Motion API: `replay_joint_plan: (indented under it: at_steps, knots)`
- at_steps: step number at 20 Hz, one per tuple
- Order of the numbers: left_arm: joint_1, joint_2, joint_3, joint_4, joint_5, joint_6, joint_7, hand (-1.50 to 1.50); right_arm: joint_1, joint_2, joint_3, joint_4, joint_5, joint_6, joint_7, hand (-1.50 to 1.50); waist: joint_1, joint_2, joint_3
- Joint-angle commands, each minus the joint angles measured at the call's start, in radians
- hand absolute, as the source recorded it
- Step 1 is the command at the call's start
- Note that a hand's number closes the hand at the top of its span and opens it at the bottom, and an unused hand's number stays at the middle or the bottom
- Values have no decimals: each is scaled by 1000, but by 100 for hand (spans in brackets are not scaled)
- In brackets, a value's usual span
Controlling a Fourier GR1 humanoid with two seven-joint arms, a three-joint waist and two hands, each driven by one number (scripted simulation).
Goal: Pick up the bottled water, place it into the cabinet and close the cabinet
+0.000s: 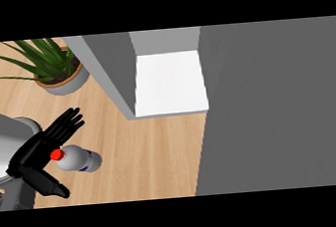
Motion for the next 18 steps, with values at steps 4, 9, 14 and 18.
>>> replay_joint_plan:
  at_steps: [4, 9, 14, 18]
  knots:
    - [-31, 17, -60, 228, -173, 55, -287, -150, -17, 1, 31, -121, 76, -21, 85, -150, 6, 0, 0]
    - [-70, 52, -84, 366, -202, 68, -397, -150, 63, -39, 33, -181, 46, -16, 64, -150, -11, 1, 0]
    - [-97, 48, -118, 448, -203, 63, -475, -150, 3, -42, 1, -133, 45, -21, 53, -150, -8, 1, -1]
    - [-134, 31, -114, 519, -176, 73, -481, -150, 30, -42, 14, -151, 39, -39, 55, -150, -11, 1, -1]
